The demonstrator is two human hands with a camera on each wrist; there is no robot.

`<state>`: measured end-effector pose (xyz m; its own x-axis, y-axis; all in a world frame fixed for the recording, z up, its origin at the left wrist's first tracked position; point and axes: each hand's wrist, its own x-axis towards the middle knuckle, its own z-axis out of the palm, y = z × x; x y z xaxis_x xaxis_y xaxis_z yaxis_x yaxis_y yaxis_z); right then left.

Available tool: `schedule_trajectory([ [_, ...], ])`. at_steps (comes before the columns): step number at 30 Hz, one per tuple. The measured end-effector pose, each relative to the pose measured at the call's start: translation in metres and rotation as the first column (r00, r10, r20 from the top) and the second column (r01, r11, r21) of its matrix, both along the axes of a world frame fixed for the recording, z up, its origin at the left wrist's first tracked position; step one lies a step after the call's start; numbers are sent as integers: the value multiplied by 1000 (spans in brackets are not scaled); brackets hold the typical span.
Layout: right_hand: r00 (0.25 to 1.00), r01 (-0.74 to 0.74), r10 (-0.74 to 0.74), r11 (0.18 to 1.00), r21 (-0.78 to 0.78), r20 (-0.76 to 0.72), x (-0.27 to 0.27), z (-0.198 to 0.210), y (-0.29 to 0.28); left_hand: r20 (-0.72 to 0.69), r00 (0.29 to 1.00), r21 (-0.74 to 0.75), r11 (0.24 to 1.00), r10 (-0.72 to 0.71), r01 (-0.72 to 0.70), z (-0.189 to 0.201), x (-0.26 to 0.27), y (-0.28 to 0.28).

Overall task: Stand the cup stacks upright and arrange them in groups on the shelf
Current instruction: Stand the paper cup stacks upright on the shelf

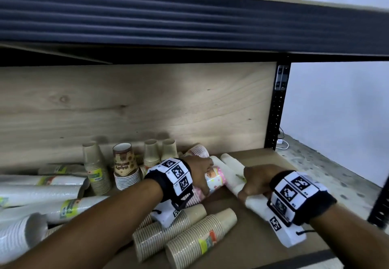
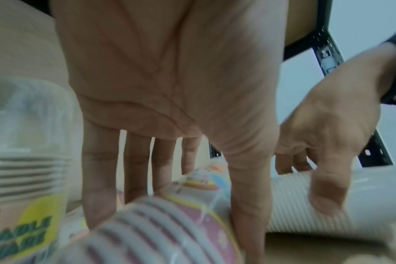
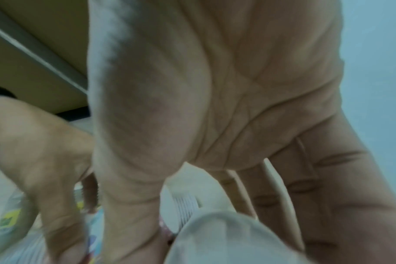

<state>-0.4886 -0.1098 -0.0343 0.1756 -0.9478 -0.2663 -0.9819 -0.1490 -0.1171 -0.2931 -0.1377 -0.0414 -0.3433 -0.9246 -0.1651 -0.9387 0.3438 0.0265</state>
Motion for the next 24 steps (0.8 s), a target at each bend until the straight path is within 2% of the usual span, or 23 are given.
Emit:
schedule_trajectory([
  [2, 999, 45, -45, 999, 5, 18, -6, 19, -6, -70, 998, -4, 1000, -2, 1, 9, 1, 1],
  [5, 994, 109, -107, 991, -82, 38, -13, 50, -16, -193, 981, -19, 1000, 1, -5, 22, 3, -2],
  [8, 970, 159, -116, 967, -199, 213, -21, 68, -25, -315, 948, -33, 998, 46, -59, 25, 6, -10],
  [11, 931, 187, -47, 913, -363, 361, -29, 78, -38, -347, 933, -60, 991, 89, -117, 22, 7, -18],
  [14, 898, 135, 77, 890, -436, 434, -28, 83, -51, -405, 903, -106, 974, 143, -202, 9, 9, -28],
  [18, 908, -9, 192, 897, -441, 372, -22, 90, -68, -482, 856, -108, 956, 188, -272, -4, 8, -39],
  [21, 907, -83, 238, 910, -406, 348, -14, 93, -78, -442, 869, -84, 954, 223, -288, -11, 8, -42],
  [24, 871, -64, 256, 905, -421, 419, -3, 90, -83, -428, 872, -61, 955, 237, -289, -16, 9, -42],
])
